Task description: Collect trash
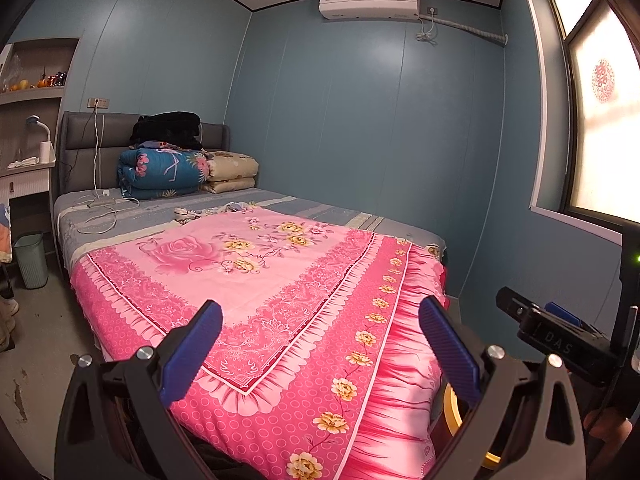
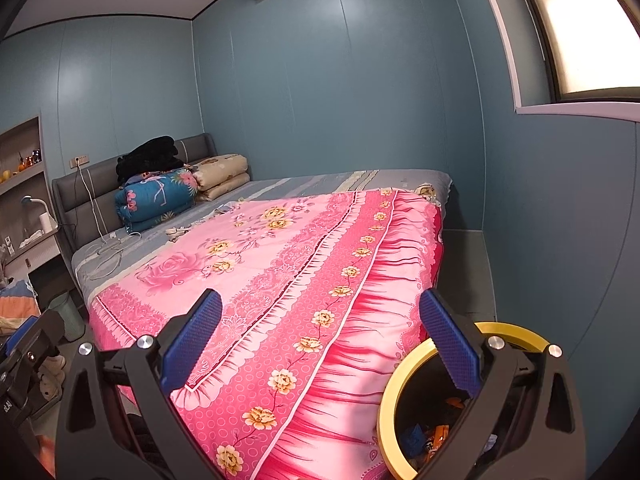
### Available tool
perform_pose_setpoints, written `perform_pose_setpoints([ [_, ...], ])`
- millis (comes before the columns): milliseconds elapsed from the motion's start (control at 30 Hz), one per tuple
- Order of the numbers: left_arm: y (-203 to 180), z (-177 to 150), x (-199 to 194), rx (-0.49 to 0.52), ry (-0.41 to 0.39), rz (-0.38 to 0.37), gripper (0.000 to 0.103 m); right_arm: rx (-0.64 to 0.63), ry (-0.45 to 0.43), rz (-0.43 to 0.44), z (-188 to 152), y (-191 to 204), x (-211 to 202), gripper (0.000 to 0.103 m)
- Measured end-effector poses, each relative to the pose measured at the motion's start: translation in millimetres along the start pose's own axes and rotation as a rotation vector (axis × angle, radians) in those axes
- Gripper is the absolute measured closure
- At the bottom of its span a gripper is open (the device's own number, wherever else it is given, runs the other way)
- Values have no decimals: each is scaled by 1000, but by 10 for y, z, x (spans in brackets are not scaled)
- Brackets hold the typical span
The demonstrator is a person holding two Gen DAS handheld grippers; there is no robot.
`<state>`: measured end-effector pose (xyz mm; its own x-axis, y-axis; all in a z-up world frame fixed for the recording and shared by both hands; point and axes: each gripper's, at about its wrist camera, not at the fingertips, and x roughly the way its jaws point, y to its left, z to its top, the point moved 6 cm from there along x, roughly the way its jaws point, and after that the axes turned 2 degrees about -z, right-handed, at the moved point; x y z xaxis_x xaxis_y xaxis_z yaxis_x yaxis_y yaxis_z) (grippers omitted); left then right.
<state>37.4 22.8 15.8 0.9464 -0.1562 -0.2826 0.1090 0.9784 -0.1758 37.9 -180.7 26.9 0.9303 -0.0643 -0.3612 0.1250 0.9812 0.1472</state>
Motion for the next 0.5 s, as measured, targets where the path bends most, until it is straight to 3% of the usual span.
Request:
perform_pose_setpoints([
  [500, 1, 2, 4, 6, 0, -5, 8, 12, 25, -3, -42, -55, 84, 8],
])
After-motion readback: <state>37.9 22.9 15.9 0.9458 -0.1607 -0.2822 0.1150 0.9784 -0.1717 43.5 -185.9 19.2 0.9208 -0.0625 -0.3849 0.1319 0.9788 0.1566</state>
